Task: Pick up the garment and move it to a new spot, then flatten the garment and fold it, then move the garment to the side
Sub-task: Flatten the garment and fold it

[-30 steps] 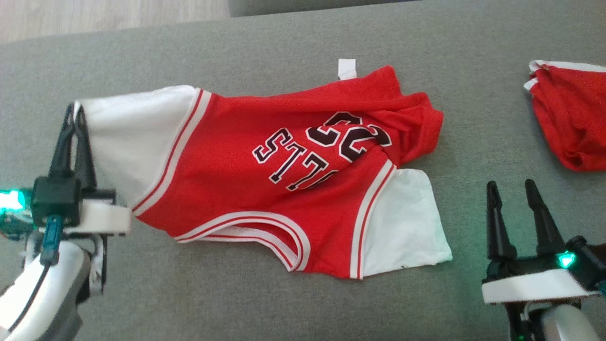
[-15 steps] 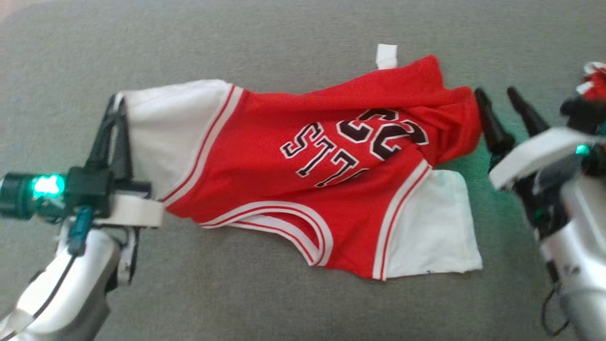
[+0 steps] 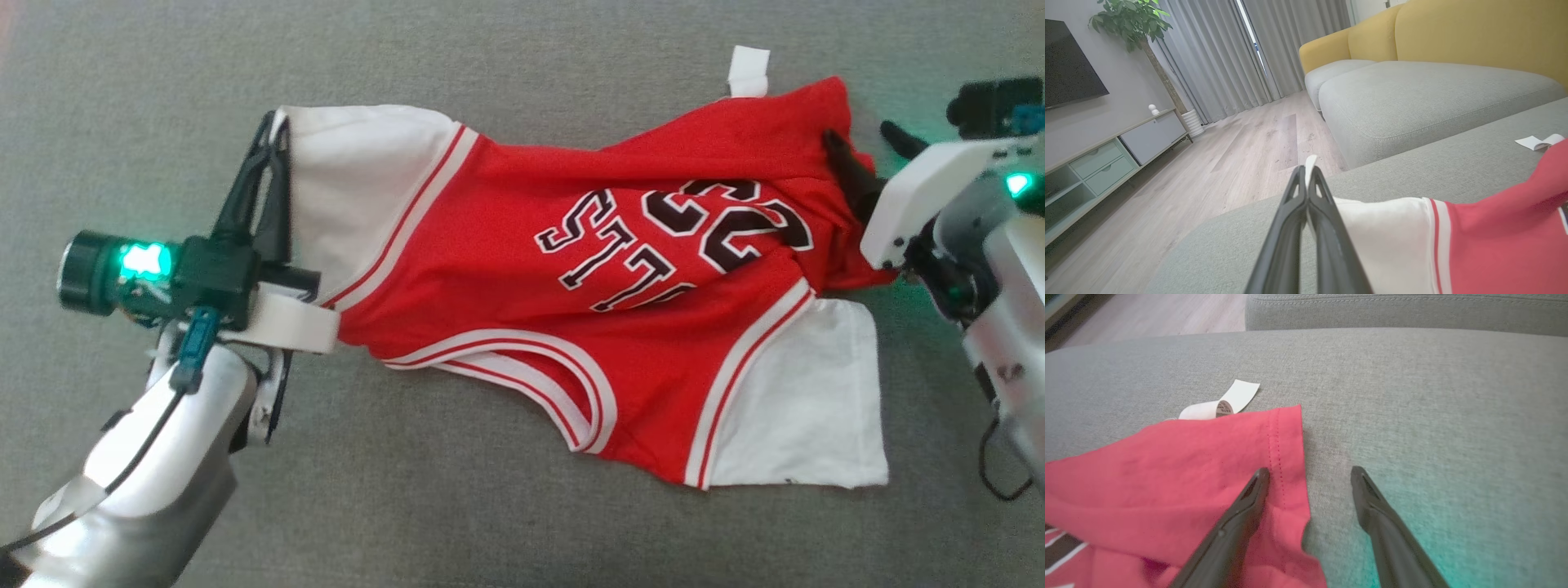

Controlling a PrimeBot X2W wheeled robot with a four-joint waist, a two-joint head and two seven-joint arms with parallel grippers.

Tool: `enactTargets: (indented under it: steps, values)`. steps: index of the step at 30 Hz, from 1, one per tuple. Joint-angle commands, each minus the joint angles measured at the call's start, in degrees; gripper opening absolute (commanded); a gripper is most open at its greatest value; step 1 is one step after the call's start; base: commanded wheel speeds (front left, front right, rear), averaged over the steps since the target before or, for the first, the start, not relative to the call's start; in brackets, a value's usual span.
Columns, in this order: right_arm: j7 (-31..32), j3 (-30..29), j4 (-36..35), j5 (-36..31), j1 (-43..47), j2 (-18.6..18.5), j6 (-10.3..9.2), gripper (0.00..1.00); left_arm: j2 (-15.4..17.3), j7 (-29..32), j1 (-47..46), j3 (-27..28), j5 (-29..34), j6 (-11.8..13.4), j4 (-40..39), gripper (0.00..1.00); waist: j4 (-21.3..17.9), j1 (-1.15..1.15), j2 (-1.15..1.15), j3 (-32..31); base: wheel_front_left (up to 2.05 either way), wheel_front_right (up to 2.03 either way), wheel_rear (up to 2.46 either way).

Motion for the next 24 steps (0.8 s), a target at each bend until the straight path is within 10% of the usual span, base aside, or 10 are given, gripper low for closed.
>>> enactTargets:
  steps: [1, 4, 6, 24]
  values:
    - [-0.5, 2.1, 0.7, 0.3, -2.3, -0.7, 0.44, 1.0, 1.2, -0.7, -3.2, 1.8, 0.7, -0.4, -0.7, 0.0, 0.9, -0.01, 0.0, 0.7, 0.0, 0.0, 0.0]
    - [-0.3, 5.3, 3.0, 1.3, -3.7, -0.3, 0.44, 1.0, 0.2, -1.1, -4.0, 1.2, 0.7, -0.9, 0.3, 0.0, 1.5, -0.01, 0.0, 1.0, 0.0, 0.0, 0.0]
    - [-0.3, 7.4, 3.7, 2.9, -4.0, 0.1, 0.44, 0.0, -0.4, -1.4, -4.3, 0.9, 0.7, -1.1, 1.1, 0.0, 1.7, -0.01, 0.0, 0.9, 0.0, 0.0, 0.0]
    - [-22.2, 13.7, -4.6, 6.3, -5.6, -11.9, 0.44, 0.0, 0.8, -4.9, -3.7, 3.4, 2.2, -1.8, -3.8, 0.0, -9.8, -0.01, 0.0, -5.7, 0.0, 0.0, 0.0]
